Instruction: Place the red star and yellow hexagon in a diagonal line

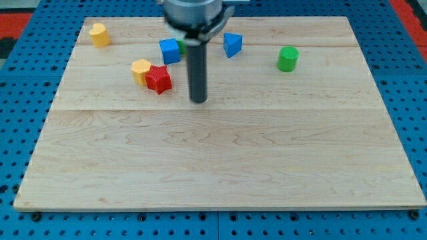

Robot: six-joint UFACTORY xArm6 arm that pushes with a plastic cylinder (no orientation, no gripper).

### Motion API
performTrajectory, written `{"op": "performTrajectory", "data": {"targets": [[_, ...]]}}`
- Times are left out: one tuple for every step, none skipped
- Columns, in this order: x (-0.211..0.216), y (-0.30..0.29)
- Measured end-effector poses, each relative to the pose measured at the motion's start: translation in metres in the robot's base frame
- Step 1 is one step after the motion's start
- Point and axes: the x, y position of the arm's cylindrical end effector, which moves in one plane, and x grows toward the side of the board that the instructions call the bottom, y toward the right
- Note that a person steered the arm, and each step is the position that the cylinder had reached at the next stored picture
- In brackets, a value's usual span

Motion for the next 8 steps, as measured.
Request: {"op": "performTrajectory", "data": {"targets": [[0.013, -0.136], [0.014, -0.246], [0.014, -0.249], [0.014, -0.249], [-0.022, -0.244], [-0.091, -0.229], [-0.119, -0.202], [-0.138, -0.158]]}}
